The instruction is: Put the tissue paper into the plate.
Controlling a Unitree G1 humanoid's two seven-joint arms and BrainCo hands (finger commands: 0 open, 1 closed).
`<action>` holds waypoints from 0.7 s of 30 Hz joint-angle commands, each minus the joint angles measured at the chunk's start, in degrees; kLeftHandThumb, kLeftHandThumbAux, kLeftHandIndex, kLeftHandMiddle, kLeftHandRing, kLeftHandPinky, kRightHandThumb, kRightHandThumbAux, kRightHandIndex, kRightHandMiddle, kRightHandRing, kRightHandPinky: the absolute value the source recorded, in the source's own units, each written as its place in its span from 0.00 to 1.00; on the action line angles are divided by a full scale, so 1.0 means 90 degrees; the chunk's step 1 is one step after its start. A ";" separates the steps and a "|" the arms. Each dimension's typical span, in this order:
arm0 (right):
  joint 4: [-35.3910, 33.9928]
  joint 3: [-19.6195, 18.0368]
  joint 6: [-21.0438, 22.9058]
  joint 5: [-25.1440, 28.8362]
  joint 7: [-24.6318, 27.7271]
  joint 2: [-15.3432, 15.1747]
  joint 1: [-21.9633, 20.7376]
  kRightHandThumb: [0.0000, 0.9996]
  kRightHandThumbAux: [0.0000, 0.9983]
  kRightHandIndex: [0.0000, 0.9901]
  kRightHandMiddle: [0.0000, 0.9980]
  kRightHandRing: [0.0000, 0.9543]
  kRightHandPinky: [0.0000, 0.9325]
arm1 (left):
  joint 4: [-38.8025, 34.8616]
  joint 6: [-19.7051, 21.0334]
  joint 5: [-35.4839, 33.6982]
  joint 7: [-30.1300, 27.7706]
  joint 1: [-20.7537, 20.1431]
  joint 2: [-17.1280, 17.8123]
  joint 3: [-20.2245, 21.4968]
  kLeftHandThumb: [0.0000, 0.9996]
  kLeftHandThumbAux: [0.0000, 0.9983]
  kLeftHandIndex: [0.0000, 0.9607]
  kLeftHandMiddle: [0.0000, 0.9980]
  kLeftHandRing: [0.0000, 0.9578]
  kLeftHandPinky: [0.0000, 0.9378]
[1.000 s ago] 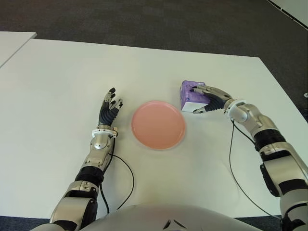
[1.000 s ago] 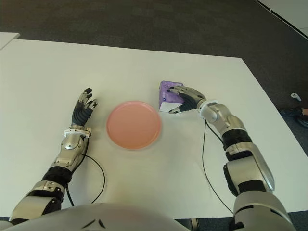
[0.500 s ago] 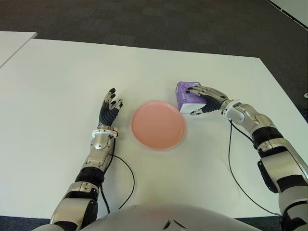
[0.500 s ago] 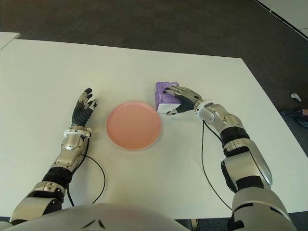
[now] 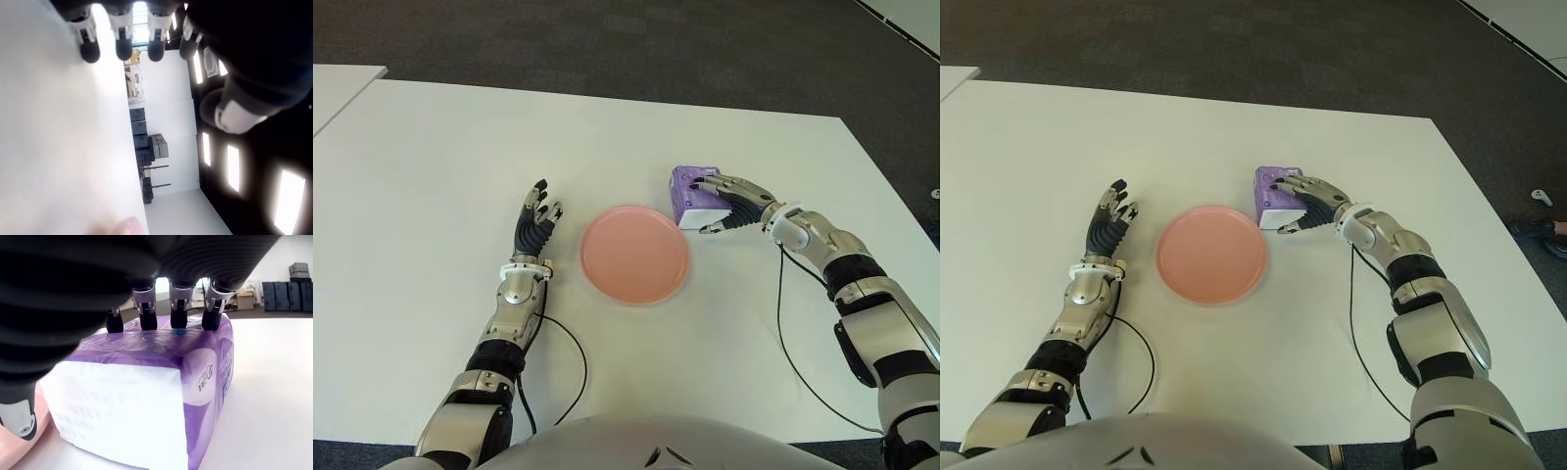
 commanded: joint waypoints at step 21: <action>0.0473 0.0394 0.0400 -0.0418 -0.0802 0.0430 0.0283 0.01 0.52 0.00 0.05 0.01 0.00 | -0.3408 0.2449 0.0103 0.0072 0.1366 -0.0630 -0.0504 0.01 0.62 0.00 0.00 0.00 0.00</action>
